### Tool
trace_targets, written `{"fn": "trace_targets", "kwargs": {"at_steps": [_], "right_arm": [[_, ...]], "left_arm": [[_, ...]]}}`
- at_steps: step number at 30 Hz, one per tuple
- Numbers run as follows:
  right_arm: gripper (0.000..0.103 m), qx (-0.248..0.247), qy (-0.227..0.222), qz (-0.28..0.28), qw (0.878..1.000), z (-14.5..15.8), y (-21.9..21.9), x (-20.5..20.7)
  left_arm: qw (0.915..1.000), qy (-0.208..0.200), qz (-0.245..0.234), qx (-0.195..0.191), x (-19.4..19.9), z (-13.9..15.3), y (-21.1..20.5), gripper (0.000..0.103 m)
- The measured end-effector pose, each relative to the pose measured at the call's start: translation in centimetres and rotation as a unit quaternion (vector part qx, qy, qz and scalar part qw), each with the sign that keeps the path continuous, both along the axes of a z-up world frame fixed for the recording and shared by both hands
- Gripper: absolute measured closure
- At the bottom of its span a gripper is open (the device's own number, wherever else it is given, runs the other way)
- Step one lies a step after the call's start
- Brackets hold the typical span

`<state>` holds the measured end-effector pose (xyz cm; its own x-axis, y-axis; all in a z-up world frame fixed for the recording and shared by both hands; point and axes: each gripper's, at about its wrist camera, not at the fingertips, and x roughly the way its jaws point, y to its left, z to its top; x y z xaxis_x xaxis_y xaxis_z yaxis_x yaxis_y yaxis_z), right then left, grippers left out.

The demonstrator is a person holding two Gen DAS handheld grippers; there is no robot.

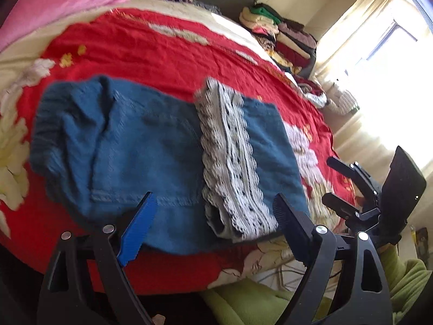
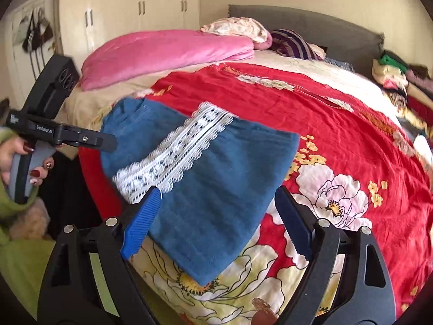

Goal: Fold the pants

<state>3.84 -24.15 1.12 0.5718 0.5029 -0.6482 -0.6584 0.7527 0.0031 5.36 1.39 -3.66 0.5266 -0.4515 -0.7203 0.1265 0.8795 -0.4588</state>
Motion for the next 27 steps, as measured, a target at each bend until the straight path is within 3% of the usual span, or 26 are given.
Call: {"fn": "trace_targets", "kwargs": {"at_steps": [5, 9, 12, 15, 19, 22, 27], "right_arm": [[0.023, -0.022, -0.013, 0.028, 0.999, -1.0, 1.0, -1.4], [0.023, -0.023, -0.003, 0.035, 0.999, -1.9, 1.3, -1.6], [0.023, -0.017, 0.011, 0.032, 0.999, -2.6, 1.5, -1.3], [0.023, -0.017, 0.017, 0.034, 0.999, -3.0, 1.8, -1.2], [0.023, -0.019, 0.022, 0.044, 0.999, -3.1, 2.2, -1.7], [0.023, -0.01, 0.009, 0.058, 0.998, -2.4, 2.2, -2.5], [0.026, -0.029, 0.025, 0.046, 0.998, -3.5, 2.9, -1.9]], "left_arm": [[0.9992, 0.034, -0.004, 0.02, 0.3, -2.3, -1.4, 0.017], [0.9987, 0.029, 0.002, 0.042, 0.3, -2.8, -2.5, 0.021], [0.9981, 0.031, 0.003, 0.053, 0.2, -3.3, -3.2, 0.037], [0.9989, 0.034, -0.011, 0.03, 0.2, -3.3, -3.2, 0.07], [0.9989, 0.029, -0.02, 0.031, -0.9, -2.7, -3.0, 0.078], [0.9982, 0.008, -0.029, 0.051, -2.6, -1.3, -2.9, 0.083], [0.9969, 0.019, -0.041, 0.065, -2.8, -1.9, -3.3, 0.084]]}}
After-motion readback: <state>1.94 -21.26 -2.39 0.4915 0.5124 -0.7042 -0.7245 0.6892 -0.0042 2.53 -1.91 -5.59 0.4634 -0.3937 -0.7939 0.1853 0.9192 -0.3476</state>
